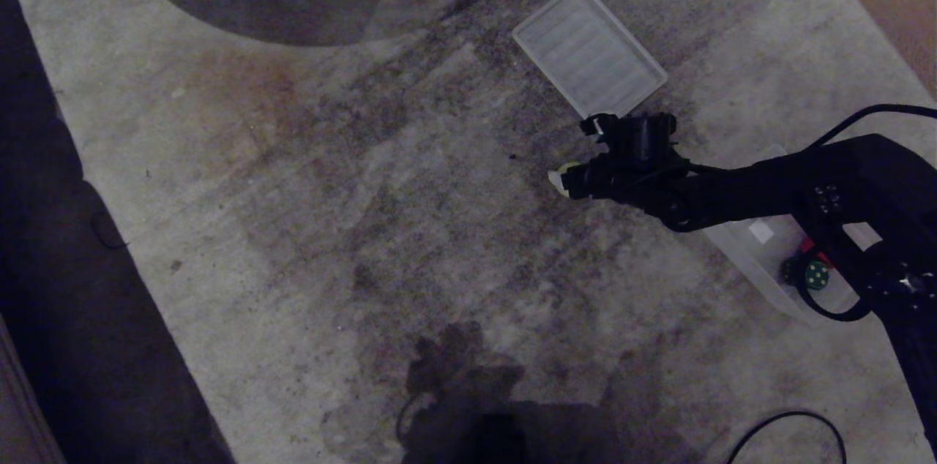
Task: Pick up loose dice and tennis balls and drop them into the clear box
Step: Pick up the ball on the floor
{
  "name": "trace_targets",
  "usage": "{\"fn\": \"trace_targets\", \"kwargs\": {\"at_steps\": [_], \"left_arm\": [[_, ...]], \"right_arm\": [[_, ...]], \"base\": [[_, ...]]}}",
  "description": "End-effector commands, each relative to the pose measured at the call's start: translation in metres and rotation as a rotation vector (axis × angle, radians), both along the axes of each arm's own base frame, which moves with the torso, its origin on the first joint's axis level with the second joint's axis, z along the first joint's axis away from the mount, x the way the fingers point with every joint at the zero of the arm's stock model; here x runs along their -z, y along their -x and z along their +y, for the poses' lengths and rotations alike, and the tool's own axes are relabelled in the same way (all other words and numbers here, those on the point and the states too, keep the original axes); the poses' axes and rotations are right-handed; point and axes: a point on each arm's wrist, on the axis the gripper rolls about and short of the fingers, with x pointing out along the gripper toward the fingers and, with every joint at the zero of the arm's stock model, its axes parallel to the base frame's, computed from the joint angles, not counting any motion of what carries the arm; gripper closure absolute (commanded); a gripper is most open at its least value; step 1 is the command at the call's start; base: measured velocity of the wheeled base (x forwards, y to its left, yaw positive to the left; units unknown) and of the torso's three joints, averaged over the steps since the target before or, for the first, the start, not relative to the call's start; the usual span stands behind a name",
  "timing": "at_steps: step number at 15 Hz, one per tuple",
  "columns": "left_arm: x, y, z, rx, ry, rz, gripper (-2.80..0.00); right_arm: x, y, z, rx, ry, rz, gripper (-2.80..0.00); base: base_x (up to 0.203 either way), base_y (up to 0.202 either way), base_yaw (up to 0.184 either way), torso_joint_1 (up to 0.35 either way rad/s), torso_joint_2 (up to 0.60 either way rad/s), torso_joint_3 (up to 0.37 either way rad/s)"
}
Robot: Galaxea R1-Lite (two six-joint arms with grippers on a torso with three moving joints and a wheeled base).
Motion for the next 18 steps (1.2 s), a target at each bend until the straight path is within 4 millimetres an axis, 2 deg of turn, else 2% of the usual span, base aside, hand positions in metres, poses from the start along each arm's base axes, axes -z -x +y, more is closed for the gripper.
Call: {"fn": "trace_targets", "kwargs": {"at_steps": [1,3,7,8,15,18], "left_arm": [[0.0,0.0,0.0,-0.001,0.0,0.003,0.0],[0.0,0.0,0.0,-0.001,0.0,0.003,0.0],[0.0,0.0,0.0,-0.001,0.0,0.003,0.0],[0.0,0.0,0.0,-0.001,0.0,0.003,0.0],[0.0,0.0,0.0,-0.001,0.0,0.003,0.0],[0.0,0.0,0.0,-0.001,0.0,0.003,0.0]], "right_arm": [[0.013,-0.011,0.006,-0.002,-0.01,-0.031,-2.8],[0.014,-0.015,0.011,-0.011,-0.015,-0.049,-2.8],[0.021,-0.018,0.01,-0.005,-0.011,-0.044,-2.8],[0.021,-0.019,0.009,-0.003,-0.012,-0.047,0.0],[0.029,-0.021,0.012,0.008,0.016,-0.028,0.0],[0.025,-0.017,0.015,0.034,0.022,-0.032,0.0]], "base": [[0.0,0.0,0.0,0.0,0.0,0.0],[0.0,0.0,0.0,0.0,0.0,0.0],[0.0,0.0,0.0,0.0,0.0,0.0],[0.0,0.0,0.0,0.0,0.0,0.0],[0.0,0.0,0.0,0.0,0.0,0.0],[0.0,0.0,0.0,0.0,0.0,0.0]]}}
